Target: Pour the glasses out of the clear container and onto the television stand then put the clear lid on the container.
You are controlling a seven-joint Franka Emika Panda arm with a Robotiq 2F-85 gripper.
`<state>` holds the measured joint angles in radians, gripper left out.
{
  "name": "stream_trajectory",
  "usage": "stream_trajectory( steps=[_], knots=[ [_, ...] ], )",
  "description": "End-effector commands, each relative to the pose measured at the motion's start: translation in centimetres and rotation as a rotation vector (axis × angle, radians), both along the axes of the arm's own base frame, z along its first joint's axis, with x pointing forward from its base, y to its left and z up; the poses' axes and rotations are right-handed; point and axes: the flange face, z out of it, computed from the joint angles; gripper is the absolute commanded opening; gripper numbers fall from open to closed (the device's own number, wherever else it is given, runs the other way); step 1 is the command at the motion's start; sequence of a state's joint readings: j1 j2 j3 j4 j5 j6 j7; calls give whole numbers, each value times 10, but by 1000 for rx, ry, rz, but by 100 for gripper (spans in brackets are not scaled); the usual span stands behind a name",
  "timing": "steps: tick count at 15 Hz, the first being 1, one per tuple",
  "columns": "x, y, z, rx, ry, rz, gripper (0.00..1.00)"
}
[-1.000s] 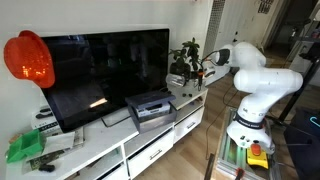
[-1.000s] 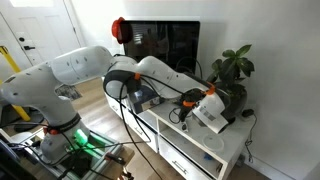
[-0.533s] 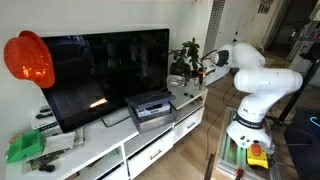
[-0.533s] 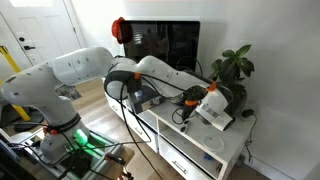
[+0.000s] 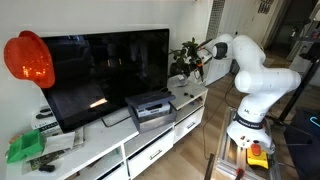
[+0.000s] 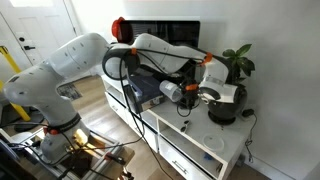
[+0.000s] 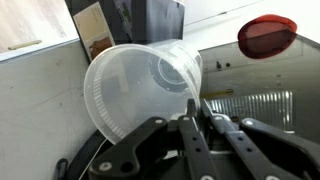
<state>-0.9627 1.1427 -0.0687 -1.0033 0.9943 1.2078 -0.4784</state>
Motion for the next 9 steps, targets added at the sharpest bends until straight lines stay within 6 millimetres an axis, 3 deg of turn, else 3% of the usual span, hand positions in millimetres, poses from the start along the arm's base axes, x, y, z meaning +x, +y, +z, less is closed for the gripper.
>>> stream_trajectory(
  steps=[1, 9],
  knots=[
    [3, 29, 33, -163, 44, 105, 2],
    [19, 98, 38, -545, 71, 376, 2]
  ],
)
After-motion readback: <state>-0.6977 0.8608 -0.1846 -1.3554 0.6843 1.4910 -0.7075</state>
